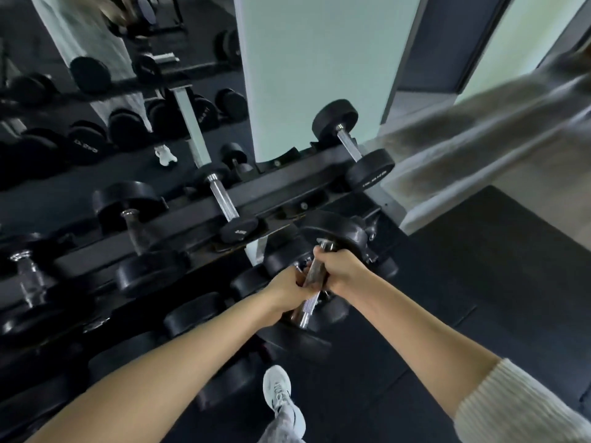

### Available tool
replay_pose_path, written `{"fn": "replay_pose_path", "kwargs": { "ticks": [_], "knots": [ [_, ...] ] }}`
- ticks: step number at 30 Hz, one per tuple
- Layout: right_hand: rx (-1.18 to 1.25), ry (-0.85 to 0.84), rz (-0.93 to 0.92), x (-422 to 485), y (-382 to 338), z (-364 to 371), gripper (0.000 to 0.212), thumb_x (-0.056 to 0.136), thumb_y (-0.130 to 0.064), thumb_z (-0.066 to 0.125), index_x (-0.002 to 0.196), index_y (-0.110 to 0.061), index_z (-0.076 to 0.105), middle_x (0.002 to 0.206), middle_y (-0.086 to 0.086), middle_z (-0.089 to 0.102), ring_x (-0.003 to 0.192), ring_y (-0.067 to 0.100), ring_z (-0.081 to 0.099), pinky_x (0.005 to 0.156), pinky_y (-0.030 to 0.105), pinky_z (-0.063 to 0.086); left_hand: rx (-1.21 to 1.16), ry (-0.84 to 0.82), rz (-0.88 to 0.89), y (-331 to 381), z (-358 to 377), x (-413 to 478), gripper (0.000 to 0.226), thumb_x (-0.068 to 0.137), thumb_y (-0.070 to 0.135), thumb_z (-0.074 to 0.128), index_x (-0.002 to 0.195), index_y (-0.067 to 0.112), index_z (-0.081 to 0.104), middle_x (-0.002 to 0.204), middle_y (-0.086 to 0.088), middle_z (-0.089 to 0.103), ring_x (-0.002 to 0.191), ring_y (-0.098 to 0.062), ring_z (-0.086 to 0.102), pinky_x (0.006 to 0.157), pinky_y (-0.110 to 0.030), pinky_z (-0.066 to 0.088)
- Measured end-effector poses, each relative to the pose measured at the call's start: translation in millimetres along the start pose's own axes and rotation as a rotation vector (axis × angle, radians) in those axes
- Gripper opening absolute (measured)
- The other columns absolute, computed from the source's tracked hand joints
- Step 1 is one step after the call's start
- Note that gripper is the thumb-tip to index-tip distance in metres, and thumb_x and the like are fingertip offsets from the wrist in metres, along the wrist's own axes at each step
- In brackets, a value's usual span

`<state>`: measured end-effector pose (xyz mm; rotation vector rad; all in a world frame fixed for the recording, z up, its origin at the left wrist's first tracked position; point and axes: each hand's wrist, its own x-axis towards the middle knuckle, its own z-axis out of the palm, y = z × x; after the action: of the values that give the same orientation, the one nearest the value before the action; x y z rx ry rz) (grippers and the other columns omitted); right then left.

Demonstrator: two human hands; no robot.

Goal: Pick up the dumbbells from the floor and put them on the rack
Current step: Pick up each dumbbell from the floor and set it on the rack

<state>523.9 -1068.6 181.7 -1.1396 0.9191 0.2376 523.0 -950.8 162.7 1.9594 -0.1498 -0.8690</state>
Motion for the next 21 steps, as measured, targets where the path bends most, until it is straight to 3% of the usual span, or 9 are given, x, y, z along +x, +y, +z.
{"fn": "replay_pose_path", "kwargs": {
  "ticks": [3,5,7,10,12,15,21],
  "knots": [
    [-0.041,0.006,-0.005,37,-35,25,0.028,0.095,-0.011,0.053,0.069,-0.002,0.052,0.068,0.010,0.051,0.061,0.022,0.052,0.082,0.043,0.051,-0.059,0.011,-0.032,13,-25,45,0.026,0.087,0.026,0.063,0.090,0.001,0.059,0.072,0.005,0.054,0.071,-0.010,0.052,0.063,-0.019,0.041],
    [-0.092,0.000,-0.012,61,-58,41,0.029,0.096,-0.012,0.053,0.068,-0.003,0.052,0.067,0.010,0.051,0.059,0.021,0.051,0.067,0.038,0.051,-0.092,0.037,-0.052,24,-41,74,0.019,0.089,0.021,0.062,0.078,0.006,0.056,0.067,0.005,0.051,0.068,-0.011,0.051,0.060,-0.020,0.039],
    [-0.131,0.000,-0.022,88,-78,53,0.028,0.095,-0.013,0.054,0.069,-0.004,0.052,0.067,0.009,0.052,0.058,0.020,0.052,0.059,0.033,0.049,-0.127,0.081,-0.068,36,-51,100,0.031,0.091,0.017,0.059,0.062,0.016,0.049,0.059,0.005,0.046,0.058,-0.009,0.045,0.055,-0.020,0.035],
    [-0.227,-0.008,-0.027,126,-106,68,0.027,0.093,-0.013,0.056,0.068,-0.005,0.053,0.067,0.010,0.054,0.059,0.020,0.054,0.069,0.037,0.050,-0.159,0.118,-0.107,48,-63,139,0.030,0.091,0.019,0.057,0.062,0.015,0.051,0.058,0.003,0.047,0.055,-0.010,0.043,0.051,-0.021,0.033],
    [-0.279,-0.022,-0.030,150,-126,75,0.027,0.093,-0.015,0.057,0.068,-0.004,0.054,0.067,0.011,0.056,0.060,0.021,0.056,0.072,0.039,0.050,-0.197,0.157,-0.124,55,-68,167,0.021,0.088,0.025,0.060,0.077,0.006,0.059,0.068,-0.003,0.058,0.062,-0.016,0.052,0.055,-0.024,0.039],
    [-0.363,-0.060,-0.001,186,-154,84,0.027,0.093,-0.019,0.058,0.070,-0.004,0.055,0.068,0.010,0.059,0.061,0.021,0.058,0.077,0.040,0.053,-0.255,0.263,-0.182,68,-71,205,0.034,0.086,0.032,0.061,0.104,0.003,0.060,0.090,-0.007,0.065,0.080,-0.022,0.060,0.062,-0.027,0.043],
    [-0.601,-0.178,-0.011,259,-200,102,0.022,0.089,-0.026,0.061,0.077,-0.007,0.059,0.073,0.009,0.066,0.080,0.031,0.068,0.090,0.050,0.054,-0.453,0.440,-0.291,98,-78,271,0.033,0.090,0.034,0.056,0.111,0.009,0.050,0.091,0.001,0.061,0.081,-0.013,0.059,0.068,-0.028,0.048]
  ]
}}
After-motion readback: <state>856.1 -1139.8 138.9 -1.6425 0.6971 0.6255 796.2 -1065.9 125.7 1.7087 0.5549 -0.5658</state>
